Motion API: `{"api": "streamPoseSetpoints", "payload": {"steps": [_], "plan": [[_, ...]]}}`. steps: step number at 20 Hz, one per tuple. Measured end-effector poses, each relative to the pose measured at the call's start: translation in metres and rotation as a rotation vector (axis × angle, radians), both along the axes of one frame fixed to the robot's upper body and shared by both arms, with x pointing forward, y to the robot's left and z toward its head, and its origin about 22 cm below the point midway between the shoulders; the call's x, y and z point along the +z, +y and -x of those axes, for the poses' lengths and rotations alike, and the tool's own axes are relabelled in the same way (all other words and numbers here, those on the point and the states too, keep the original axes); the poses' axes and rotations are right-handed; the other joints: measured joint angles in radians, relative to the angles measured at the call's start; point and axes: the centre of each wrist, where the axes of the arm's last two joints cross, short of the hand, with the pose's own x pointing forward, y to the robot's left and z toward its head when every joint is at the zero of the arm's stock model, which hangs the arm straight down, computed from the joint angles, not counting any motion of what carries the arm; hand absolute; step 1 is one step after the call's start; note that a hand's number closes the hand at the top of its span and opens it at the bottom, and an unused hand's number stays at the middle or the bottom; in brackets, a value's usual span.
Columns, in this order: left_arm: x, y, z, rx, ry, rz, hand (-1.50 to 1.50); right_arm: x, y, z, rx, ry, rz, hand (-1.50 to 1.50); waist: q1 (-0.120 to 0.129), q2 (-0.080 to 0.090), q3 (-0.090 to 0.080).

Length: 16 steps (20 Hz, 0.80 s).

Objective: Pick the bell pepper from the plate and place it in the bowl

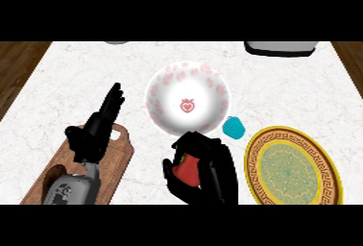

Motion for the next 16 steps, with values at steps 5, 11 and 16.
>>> {"api": "streamPoseSetpoints", "payload": {"steps": [5, 11, 16], "plan": [[0.001, -0.002, -0.002, -0.005, -0.004, 0.002, 0.0, 0.034, 0.017, -0.02, -0.098, -0.012, 0.004, 1.5, 0.011, 0.002, 0.0], [0.003, -0.003, -0.004, -0.02, -0.01, 0.004, 0.0, 0.08, 0.04, -0.051, -0.232, 0.003, 0.045, 1.5, 0.029, 0.005, 0.001], [0.003, -0.006, -0.006, -0.026, -0.01, 0.002, 0.0, 0.114, 0.064, -0.081, -0.345, -0.004, 0.169, 1.5, 0.034, 0.009, 0.003]]}}
